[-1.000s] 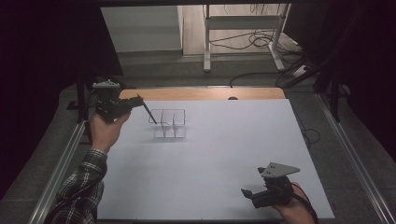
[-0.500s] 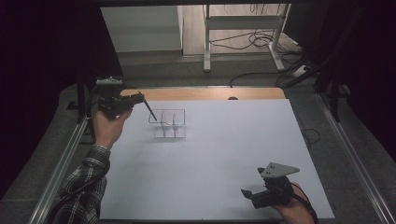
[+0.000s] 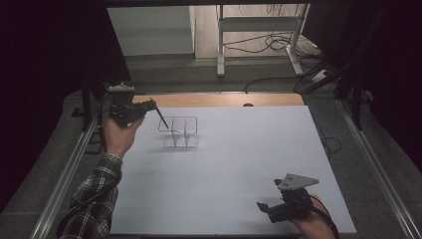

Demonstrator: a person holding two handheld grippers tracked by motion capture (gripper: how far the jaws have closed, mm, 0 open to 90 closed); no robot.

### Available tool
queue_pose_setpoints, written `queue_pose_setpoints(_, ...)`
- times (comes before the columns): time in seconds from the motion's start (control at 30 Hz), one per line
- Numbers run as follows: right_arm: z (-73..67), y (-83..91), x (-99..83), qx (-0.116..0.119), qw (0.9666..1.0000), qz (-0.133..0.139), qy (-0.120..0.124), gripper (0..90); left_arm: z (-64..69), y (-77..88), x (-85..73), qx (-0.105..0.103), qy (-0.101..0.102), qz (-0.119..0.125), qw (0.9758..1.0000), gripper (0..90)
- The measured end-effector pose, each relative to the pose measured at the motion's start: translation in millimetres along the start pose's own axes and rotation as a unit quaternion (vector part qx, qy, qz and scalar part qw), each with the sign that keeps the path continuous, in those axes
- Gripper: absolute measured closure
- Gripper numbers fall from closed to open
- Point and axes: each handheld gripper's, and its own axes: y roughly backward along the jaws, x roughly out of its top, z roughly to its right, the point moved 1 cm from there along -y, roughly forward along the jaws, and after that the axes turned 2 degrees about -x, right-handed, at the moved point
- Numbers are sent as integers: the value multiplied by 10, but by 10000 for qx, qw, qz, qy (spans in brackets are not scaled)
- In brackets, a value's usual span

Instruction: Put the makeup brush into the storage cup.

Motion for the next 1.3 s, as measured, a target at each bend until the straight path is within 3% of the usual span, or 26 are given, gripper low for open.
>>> queue_pose_setpoints(1.3, -11, -8, -5, 27, 10000, -43, 38, 43, -48, -332, -308, -27, 181, -198, 9996, 842)
